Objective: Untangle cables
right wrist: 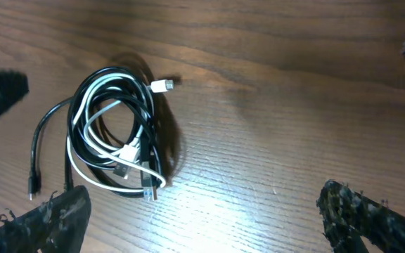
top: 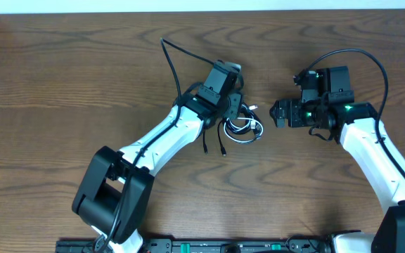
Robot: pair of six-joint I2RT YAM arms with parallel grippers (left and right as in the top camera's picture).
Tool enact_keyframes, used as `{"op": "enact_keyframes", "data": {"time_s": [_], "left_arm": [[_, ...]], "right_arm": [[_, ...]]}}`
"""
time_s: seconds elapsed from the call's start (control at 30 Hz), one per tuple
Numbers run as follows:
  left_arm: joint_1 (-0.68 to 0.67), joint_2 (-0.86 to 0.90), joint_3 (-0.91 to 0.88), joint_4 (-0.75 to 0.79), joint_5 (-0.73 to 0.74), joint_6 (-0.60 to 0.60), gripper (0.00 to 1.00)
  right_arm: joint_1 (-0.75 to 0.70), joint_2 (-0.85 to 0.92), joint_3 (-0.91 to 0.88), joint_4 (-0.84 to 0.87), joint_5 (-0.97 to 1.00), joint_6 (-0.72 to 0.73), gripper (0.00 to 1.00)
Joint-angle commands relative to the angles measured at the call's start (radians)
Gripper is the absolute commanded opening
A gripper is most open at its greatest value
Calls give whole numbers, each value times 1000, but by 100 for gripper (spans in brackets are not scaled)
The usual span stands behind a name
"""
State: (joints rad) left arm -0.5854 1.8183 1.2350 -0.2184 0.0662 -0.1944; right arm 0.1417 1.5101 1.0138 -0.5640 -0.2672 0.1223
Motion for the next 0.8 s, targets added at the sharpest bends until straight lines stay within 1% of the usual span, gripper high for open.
{"op": "enact_keyframes", "data": {"time_s": [0.0,0.1,0.3,0.5,0.67,0.77], "left_arm": [[0,53,13,36,-30,9,58],[0,84,13,53,-31,10,58],[-1,138,12,40,-26,9,57],[-2,155,11,15,59,8,57],[-1,167,-11,11,59,9,57],[-1,183,-23,11,53,9,54]], "right_arm": [[4,1,16,-18,-13,16,99],[4,1,16,-36,-13,16,99],[4,1,16,-49,-13,16,99],[4,1,16,-49,-13,16,99],[4,1,16,-51,-13,16,99],[4,1,16,-60,-13,16,99]]}}
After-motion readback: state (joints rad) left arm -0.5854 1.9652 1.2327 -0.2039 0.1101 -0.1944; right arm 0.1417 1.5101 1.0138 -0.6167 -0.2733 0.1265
